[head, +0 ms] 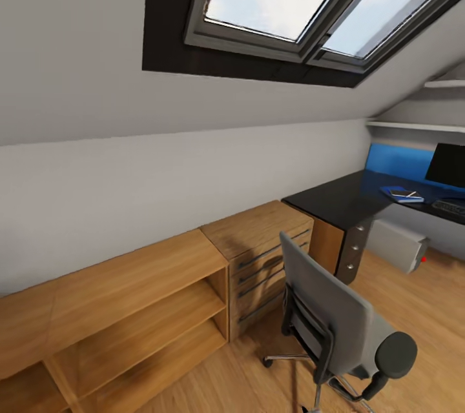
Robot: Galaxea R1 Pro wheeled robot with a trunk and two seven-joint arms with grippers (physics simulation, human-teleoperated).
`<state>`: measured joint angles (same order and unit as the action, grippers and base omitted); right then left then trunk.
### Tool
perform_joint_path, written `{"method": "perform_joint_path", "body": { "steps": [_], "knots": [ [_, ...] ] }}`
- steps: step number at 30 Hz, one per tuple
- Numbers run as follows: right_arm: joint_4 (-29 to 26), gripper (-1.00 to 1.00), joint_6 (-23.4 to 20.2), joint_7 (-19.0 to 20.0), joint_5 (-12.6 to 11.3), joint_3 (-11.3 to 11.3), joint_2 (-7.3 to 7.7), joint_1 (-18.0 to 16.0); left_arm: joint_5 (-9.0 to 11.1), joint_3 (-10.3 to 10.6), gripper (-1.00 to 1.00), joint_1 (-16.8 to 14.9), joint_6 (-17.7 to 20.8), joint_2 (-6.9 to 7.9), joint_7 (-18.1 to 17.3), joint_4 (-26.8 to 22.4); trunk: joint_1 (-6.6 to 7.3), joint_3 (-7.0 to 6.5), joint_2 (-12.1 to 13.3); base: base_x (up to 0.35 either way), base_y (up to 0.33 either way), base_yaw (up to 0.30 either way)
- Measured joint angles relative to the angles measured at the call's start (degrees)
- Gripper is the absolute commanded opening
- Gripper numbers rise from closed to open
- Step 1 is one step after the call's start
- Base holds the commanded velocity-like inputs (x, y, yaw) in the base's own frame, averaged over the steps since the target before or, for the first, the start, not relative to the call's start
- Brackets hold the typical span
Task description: In the bedroom, organize the workspace by keeping the computer under the desk, ensuring the monitor is on the desk, placing the keyboard on the desk next to the monitor, placing the mouse on the desk next to the keyboard, moving the folder from the swivel chair onto the desk next to the mouse, stacking the notebook on top of the folder with the pen on top of the notebook, and positioning the swivel chair next to the desk.
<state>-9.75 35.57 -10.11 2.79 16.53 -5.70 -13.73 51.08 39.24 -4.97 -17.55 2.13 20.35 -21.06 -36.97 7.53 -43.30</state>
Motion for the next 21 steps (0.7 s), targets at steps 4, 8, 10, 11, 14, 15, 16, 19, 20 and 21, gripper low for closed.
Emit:
{"method": "perform_joint_path", "body": {
  "steps": [4, 8, 10, 11, 14, 15, 16, 19, 20, 21],
  "knots": [
    [0.0, 1.0, 0.0, 0.0, 0.0, 0.0, 0.0, 0.0, 0.0, 0.0, 1.0, 0.0, 0.0, 0.0, 0.0, 0.0, 0.0, -0.05, 0.0, 0.0, 0.0, -0.3],
    [0.0, 1.0, 0.0, 0.0, 0.0, 0.0, 0.0, 0.0, 0.0, 0.0, 1.0, 0.0, 0.0, 0.0, 0.0, 0.0, 0.0, -0.13, 0.0, 0.0, 0.0, -0.3],
    [0.0, 1.0, 0.0, 0.0, 0.0, 0.0, 0.0, 0.0, 0.0, 0.0, 1.0, 0.0, 0.0, 0.0, 0.0, 0.0, 0.0, -0.18, 0.0, 0.0, 0.0, -0.3],
    [0.0, 1.0, 0.0, 0.0, 0.0, 0.0, 0.0, 0.0, 0.0, 0.0, 1.0, 0.0, 0.0, 0.0, 0.0, 0.0, 0.0, -0.2, 0.0, 0.0, 0.0, -0.3],
    [0.0, 1.0, 0.0, 0.0, 0.0, 0.0, 0.0, 0.0, 0.0, 0.0, 1.0, 0.0, 0.0, 0.0, 0.0, 0.0, 0.0, -0.27, 0.0, 0.0, 0.0, -0.3],
    [0.0, 1.0, 0.0, 0.0, 0.0, 0.0, 0.0, 0.0, 0.0, 0.0, 1.0, 0.0, 0.0, 0.0, 0.0, 0.0, 0.0, -0.29, 0.0, 0.0, 0.0, -0.3],
    [0.0, 1.0, 0.0, 0.0, 0.0, 0.0, 0.0, 0.0, 0.0, 0.0, 1.0, 0.0, 0.0, 0.0, 0.0, 0.0, 0.0, -0.31, 0.0, 0.0, 0.0, -0.3],
    [0.0, 1.0, 0.0, 0.0, 0.0, 0.0, 0.0, 0.0, 0.0, 0.0, 1.0, 0.0, 0.0, 0.0, 0.0, 0.0, 0.0, -0.38, 0.0, 0.0, 0.0, -0.3],
    [0.0, 1.0, 0.0, 0.0, 0.0, 0.0, 0.0, 0.0, 0.0, 0.0, 1.0, 0.0, 0.0, 0.0, 0.0, 0.0, 0.0, -0.41, 0.0, 0.0, 0.0, -0.3],
    [0.0, 1.0, 0.0, 0.0, 0.0, 0.0, 0.0, 0.0, 0.0, 0.0, 1.0, 0.0, 0.0, 0.0, 0.0, 0.0, 0.0, -0.43, 0.0, 0.0, 0.0, -0.3]
  ]
}}
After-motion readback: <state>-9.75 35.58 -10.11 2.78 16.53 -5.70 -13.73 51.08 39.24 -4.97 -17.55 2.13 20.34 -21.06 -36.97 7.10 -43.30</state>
